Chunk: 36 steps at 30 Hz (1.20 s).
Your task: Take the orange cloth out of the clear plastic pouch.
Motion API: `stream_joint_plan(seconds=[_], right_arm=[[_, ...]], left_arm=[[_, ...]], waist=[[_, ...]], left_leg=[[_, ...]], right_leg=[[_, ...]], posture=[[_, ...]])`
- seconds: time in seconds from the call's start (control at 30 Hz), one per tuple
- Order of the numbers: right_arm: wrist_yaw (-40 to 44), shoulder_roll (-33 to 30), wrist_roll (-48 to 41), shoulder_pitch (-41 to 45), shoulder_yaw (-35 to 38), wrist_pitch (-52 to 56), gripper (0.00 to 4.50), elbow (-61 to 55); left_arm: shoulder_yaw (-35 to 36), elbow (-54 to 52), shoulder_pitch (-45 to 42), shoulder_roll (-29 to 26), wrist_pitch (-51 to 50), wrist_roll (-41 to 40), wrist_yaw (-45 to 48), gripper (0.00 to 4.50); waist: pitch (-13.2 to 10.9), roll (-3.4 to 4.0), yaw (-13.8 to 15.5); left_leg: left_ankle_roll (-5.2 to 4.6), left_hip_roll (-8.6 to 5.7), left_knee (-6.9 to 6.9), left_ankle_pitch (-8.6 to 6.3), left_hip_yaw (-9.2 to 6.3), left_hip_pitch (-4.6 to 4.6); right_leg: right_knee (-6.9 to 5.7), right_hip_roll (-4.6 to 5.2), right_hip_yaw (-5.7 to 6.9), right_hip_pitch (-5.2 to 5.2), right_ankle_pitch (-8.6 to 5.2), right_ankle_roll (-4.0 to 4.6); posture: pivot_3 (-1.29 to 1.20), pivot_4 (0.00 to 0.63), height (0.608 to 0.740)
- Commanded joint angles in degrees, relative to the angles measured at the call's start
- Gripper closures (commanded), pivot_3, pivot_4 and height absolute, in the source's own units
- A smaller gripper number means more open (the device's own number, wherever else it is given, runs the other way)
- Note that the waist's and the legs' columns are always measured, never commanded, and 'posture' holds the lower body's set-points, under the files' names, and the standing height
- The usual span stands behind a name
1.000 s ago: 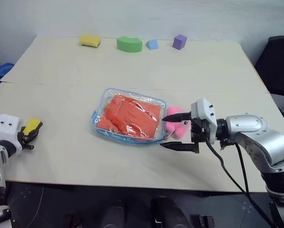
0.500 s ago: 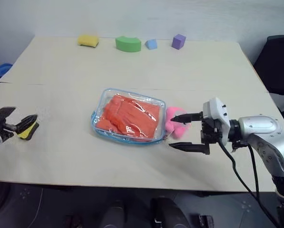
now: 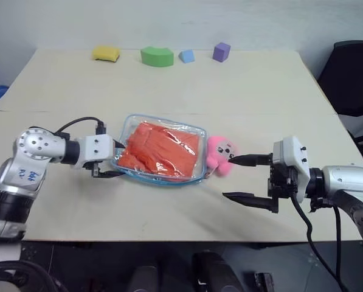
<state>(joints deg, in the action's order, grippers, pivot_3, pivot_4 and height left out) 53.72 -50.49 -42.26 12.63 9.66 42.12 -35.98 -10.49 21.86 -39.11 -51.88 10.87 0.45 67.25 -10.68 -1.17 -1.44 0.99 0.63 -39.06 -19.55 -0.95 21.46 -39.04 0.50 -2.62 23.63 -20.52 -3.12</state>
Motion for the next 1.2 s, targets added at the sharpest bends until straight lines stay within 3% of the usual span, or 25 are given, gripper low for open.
stream_joint_plan(seconds=[0.03,0.1,0.2,0.33,0.5,0.67,0.87,0.97,1.13,1.2], right_arm=[[-1.86,-0.49,-1.55,-0.97,2.54,0.32,0.0,-2.8],[-2.59,-0.53,-1.91,-1.5,3.11,0.54,0.0,-3.15],[-3.44,-0.66,-2.24,-1.77,3.27,0.49,0.0,-3.24],[-4.11,-0.66,-2.27,-1.75,2.96,0.34,0.0,-3.22],[-7.83,0.75,-0.29,-2.21,2.07,0.34,0.0,-2.67],[-15.21,4.49,2.47,-2.53,0.33,1.55,0.0,-0.67],[-21.34,9.47,5.84,0.11,-1.9,2.12,0.0,5.21],[-22.41,12.07,7.21,4.13,-3.12,1.92,0.0,11.16],[-21.03,15.38,9.34,11.39,-5.36,1.53,0.0,21.94],[-20.33,16.73,10.25,13.92,-6.18,1.26,0.0,26.7]], left_arm=[[-0.79,6.58,-3.44,0.8,7.29,2.41,0.62,0.42],[-0.9,8.32,-4.26,1.46,8.83,2.11,1.81,0.42],[-0.44,8.87,-4.24,2.02,9.05,1.03,3.39,0.99],[1.01,3.53,-1.18,2.22,3.35,-2.43,5.59,2.16],[3.62,-14.45,8.62,1.59,-12.29,-5.43,2.3,3.65],[5.41,-24.23,15.9,1.63,-19.6,-3.59,-4.06,3.65],[6.65,-27.81,18.56,1.64,-21.86,-4.05,-6.89,3.65],[8.16,-28.85,19.02,1.45,-23.89,-7.07,-5.69,3.07],[12.79,-34.14,19.99,1.87,-30.17,-15.42,-4.45,1.59],[15.91,-36.63,20.45,1.4,-34.95,-20.88,-3.5,1.59]], waist=[[0.0,0.0,-0.15],[0.0,-0.01,-0.1],[0.0,0.0,-0.08],[0.0,-0.01,-0.05],[0.0,0.0,-0.09],[0.01,-0.01,-0.08],[0.01,-0.01,-0.08],[0.01,-0.01,-0.27],[0.01,-0.01,-0.22],[0.01,-0.01,-0.22]], left_leg=[[0.0,0.0,-0.01,0.0,0.0,0.02],[0.0,-0.01,-0.03,0.0,0.0,0.02],[0.01,0.0,-0.04,0.0,-0.02,0.02],[0.01,0.0,-0.06,0.0,-0.03,0.02],[0.01,0.01,-0.05,0.01,-0.05,0.01],[0.01,0.03,-0.04,0.0,-0.07,-0.05],[0.01,0.01,-0.05,0.01,-0.06,-0.06],[0.01,0.02,-0.04,0.01,-0.03,-0.08],[0.02,0.02,-0.03,0.01,-0.04,-0.07],[0.02,0.02,-0.02,0.01,-0.04,-0.06]], right_leg=[[0.01,0.0,-0.01,0.01,0.0,0.0],[-0.02,0.02,-0.01,0.01,0.0,0.0],[-0.04,0.02,0.0,0.01,0.0,0.0],[-0.05,0.03,0.0,0.0,0.0,0.0],[-0.07,0.06,-0.01,-0.01,0.0,0.0],[-0.08,0.05,-0.01,-0.06,0.0,0.0],[-0.1,0.05,-0.01,-0.06,0.0,0.0],[-0.13,0.02,-0.04,-0.05,0.0,0.0],[-0.15,0.02,-0.04,-0.02,0.0,0.0],[-0.13,0.03,-0.03,-0.01,0.0,0.0]], posture=[[0.0,0.15,0.74],[0.0,0.15,0.74],[0.0,0.15,0.74],[0.0,0.15,0.74],[0.0,0.15,0.74],[0.0,0.15,0.74],[0.0,0.15,0.74],[0.0,0.15,0.74],[0.0,0.15,0.74],[0.0,0.15,0.74]])
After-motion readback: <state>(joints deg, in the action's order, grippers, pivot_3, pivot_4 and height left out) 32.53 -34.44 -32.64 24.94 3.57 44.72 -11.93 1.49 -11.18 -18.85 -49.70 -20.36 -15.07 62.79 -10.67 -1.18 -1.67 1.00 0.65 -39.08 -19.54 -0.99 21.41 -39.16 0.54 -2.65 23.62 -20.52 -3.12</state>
